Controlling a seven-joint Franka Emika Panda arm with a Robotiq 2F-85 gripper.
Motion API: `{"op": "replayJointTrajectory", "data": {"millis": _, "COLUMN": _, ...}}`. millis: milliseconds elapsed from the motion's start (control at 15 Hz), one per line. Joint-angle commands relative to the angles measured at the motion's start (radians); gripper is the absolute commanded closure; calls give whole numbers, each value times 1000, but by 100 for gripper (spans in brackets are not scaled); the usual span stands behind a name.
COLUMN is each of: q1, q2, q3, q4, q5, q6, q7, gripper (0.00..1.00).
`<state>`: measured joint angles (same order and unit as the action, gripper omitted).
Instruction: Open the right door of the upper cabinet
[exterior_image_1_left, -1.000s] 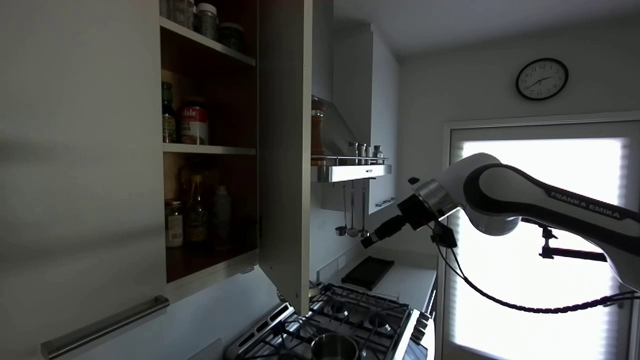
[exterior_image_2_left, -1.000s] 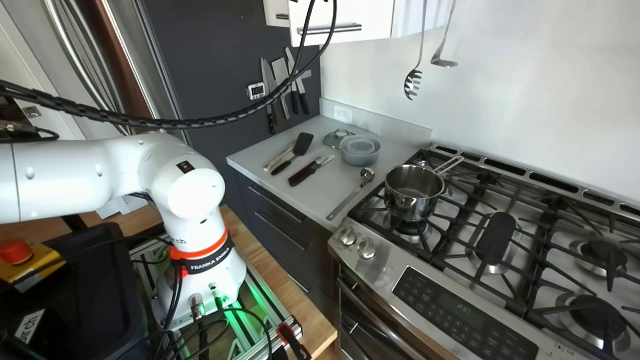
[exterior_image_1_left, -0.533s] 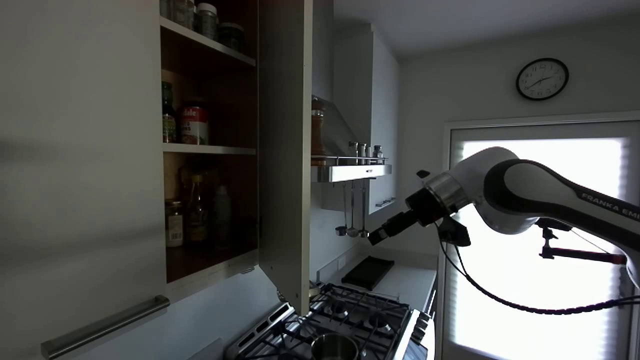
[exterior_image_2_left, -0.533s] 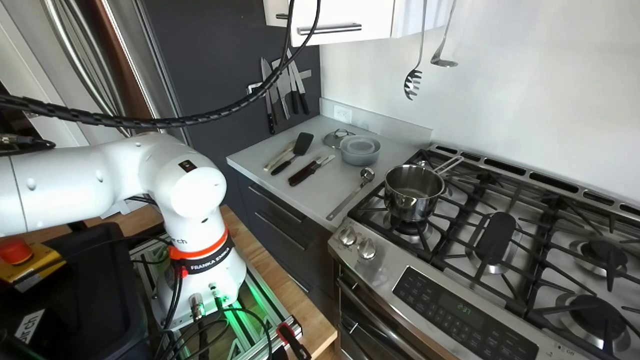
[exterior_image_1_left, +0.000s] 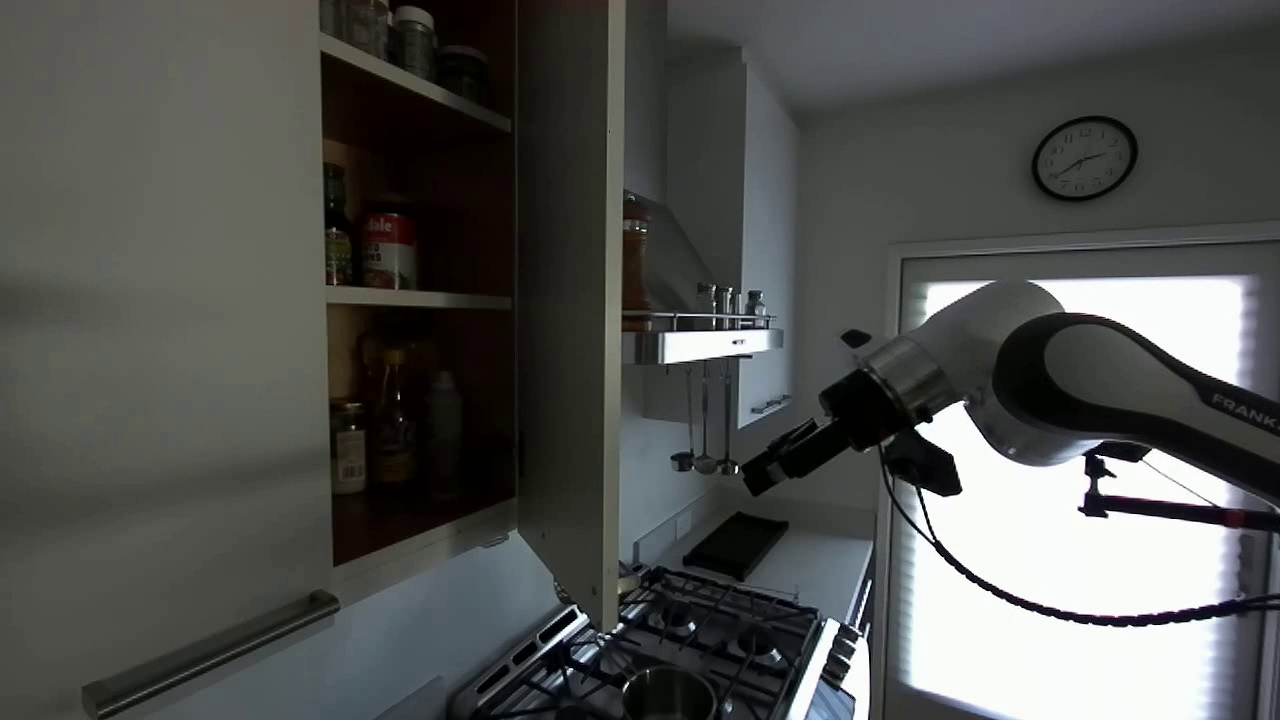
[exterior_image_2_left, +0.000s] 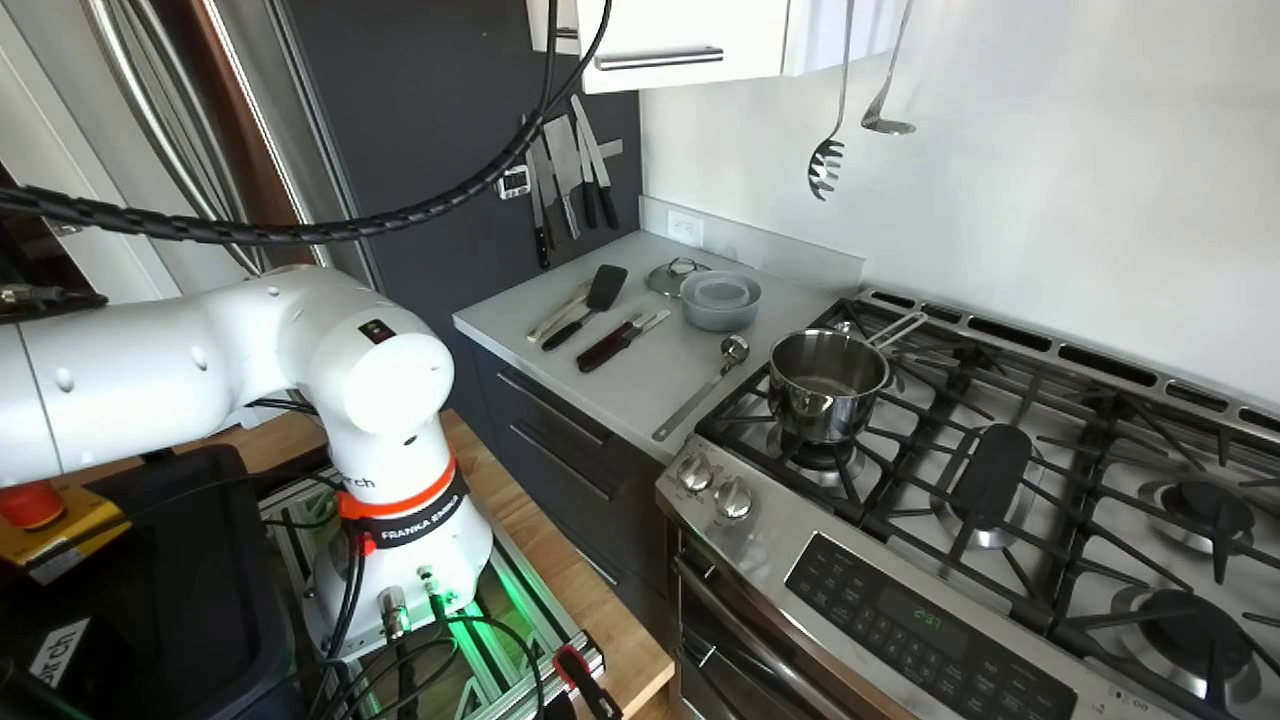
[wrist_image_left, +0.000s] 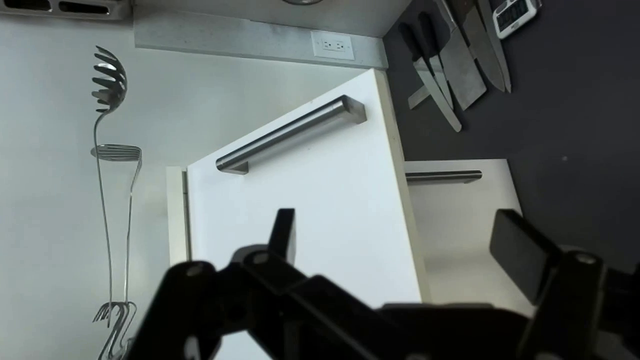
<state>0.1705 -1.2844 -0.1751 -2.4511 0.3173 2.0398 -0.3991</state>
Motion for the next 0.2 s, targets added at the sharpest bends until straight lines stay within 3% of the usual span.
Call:
{"op": "replayJointTrajectory", "data": {"millis": 0, "q1": 17, "q2": -2, "q3": -2, "q4": 4, "q5": -17, "q6": 2, "q7": 14, "gripper": 0}}
{"op": "replayJointTrajectory", "data": {"millis": 133, "q1": 18, "q2": -3, "q3": -1, "q4": 6, "q5": -18, "q6": 1, "q7": 14, "gripper": 0}}
